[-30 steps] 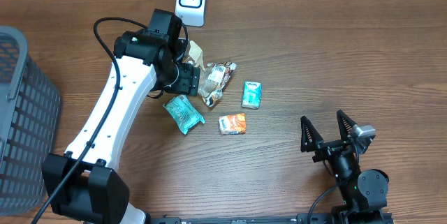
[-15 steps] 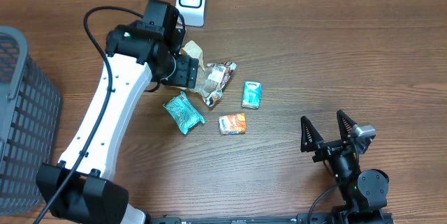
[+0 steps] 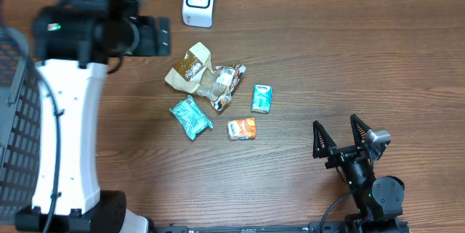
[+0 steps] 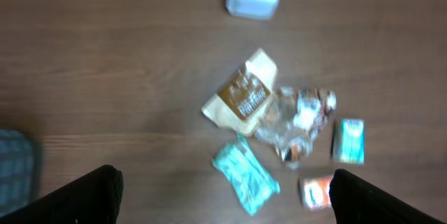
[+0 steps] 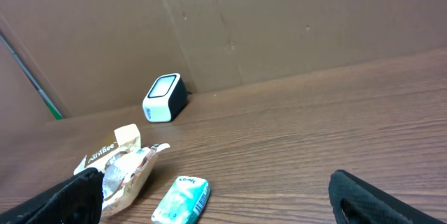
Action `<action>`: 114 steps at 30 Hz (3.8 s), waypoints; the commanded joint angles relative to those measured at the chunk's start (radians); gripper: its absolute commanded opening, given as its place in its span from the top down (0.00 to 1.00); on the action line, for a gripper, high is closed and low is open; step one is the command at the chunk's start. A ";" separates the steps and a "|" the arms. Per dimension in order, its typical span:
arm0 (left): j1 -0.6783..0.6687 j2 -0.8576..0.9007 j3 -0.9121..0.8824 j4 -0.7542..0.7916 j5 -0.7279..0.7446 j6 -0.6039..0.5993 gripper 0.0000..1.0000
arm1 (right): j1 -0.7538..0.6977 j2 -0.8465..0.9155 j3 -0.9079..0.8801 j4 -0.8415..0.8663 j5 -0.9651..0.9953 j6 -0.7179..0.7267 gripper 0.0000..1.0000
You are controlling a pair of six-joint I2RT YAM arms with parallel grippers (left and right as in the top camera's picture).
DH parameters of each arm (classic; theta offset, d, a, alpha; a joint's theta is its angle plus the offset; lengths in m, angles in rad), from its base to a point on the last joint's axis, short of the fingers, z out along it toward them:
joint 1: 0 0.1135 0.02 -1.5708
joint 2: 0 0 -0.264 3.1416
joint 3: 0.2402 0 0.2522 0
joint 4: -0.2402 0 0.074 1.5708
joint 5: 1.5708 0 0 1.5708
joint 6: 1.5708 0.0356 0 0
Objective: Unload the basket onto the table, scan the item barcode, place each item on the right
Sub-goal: 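Carry the teal pack out and release it left of the mint tin, then reach the left gripper into the basket and grasp the green-lidded jar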
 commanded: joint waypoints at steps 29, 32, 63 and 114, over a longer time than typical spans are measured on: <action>1.258 0.010 -0.230 -0.032 -0.132 -0.323 0.00 | -0.005 -0.010 -0.010 0.005 0.009 -0.001 0.00; 1.270 0.010 -0.339 0.064 -0.183 -0.320 0.00 | -0.005 -0.010 -0.010 0.005 0.009 -0.001 0.00; 1.269 0.235 -0.450 0.395 -0.383 -0.168 0.00 | -0.005 -0.010 -0.010 0.005 0.009 -0.001 0.00; 1.173 0.359 -0.515 0.521 -0.374 -0.120 0.37 | -0.005 -0.010 -0.010 0.005 0.009 -0.001 0.00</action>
